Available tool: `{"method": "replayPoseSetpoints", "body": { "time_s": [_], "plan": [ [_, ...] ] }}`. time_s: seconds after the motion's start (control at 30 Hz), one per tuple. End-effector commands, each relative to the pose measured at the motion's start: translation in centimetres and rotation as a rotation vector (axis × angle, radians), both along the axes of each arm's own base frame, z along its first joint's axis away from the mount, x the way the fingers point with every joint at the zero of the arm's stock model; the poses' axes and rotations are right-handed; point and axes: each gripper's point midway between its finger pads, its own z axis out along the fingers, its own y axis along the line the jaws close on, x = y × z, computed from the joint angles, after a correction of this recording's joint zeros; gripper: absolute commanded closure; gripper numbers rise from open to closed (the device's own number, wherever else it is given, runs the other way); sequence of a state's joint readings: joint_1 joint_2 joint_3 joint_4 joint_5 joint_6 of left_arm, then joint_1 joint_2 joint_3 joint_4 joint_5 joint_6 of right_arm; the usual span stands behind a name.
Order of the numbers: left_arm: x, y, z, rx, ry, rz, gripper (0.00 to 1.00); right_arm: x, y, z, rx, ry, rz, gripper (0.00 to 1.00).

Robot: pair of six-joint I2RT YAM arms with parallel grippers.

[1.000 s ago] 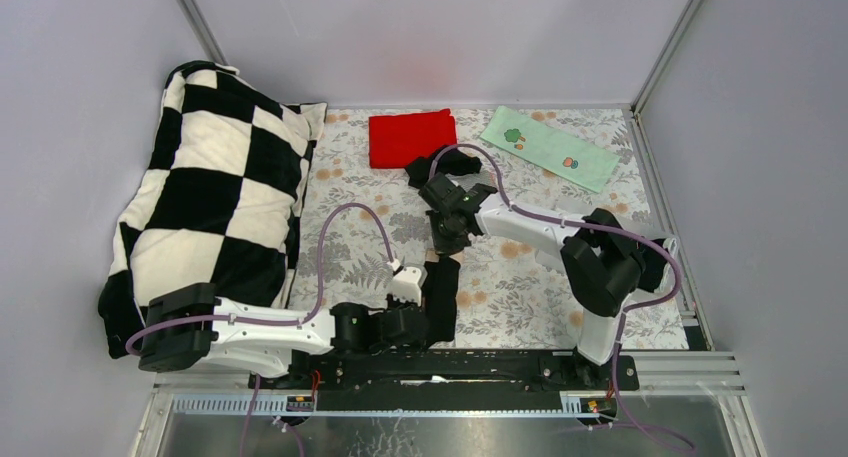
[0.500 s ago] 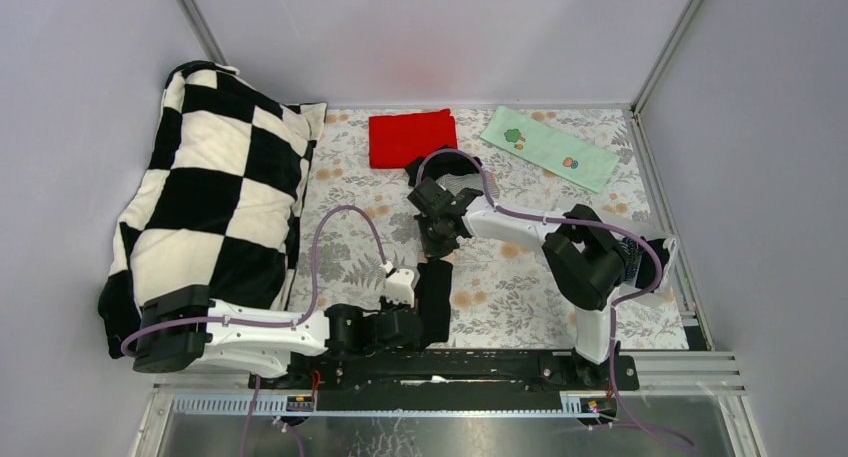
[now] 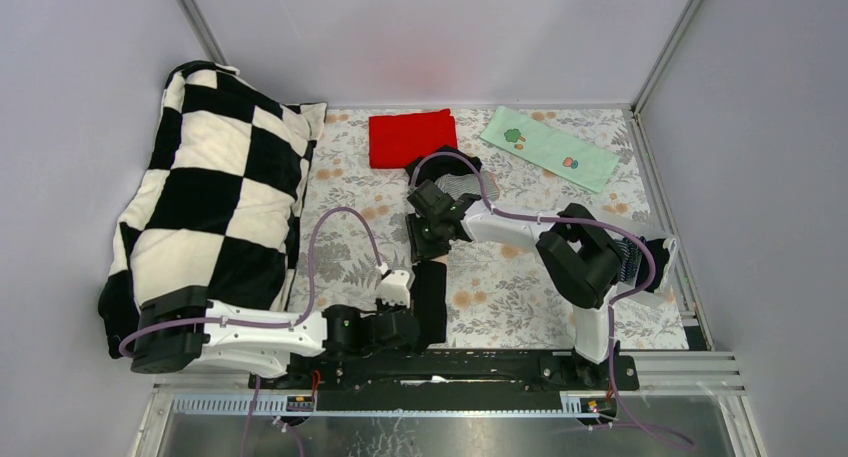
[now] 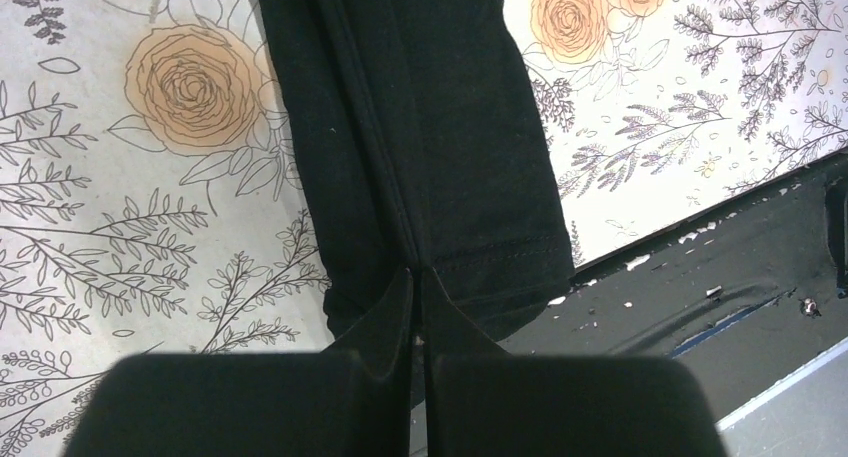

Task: Roll the underwear
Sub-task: Fold the underwear at the center of the board.

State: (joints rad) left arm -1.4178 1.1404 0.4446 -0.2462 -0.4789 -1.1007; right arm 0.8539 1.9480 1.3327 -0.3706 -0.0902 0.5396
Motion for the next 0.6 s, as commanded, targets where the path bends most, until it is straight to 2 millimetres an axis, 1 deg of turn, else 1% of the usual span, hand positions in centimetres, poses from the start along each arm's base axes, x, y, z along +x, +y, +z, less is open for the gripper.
{"method": "replayPoseSetpoints", "body": {
  "time_s": [0.0,0.2,0.37,0.53,0.57],
  "plan": [
    [-0.2,1.3,-0.7,0.012,0.022,0.035,1.0,0.3,2.2,1.8,0.122,-0.016,0.024,0.57],
    [-0.2,2.3,-0.6,0.025,0.032,0.069,0.99,0.3,2.2,2.4,0.131,-0.032,0.019,0.55],
    [-0.1,3.3,-0.1,0.032,0.033,0.105,0.84,0.5,1.7,2.9,0.121,-0.051,0.013,0.55],
    [0.2,3.8,1.1,0.03,0.018,0.131,0.65,0.5,1.9,3.4,0.137,-0.055,0.016,0.55],
    [0.3,3.9,1.2,0.031,0.017,0.133,0.63,0.4,1.9,3.5,0.14,-0.054,0.016,0.55]
  ]
}}
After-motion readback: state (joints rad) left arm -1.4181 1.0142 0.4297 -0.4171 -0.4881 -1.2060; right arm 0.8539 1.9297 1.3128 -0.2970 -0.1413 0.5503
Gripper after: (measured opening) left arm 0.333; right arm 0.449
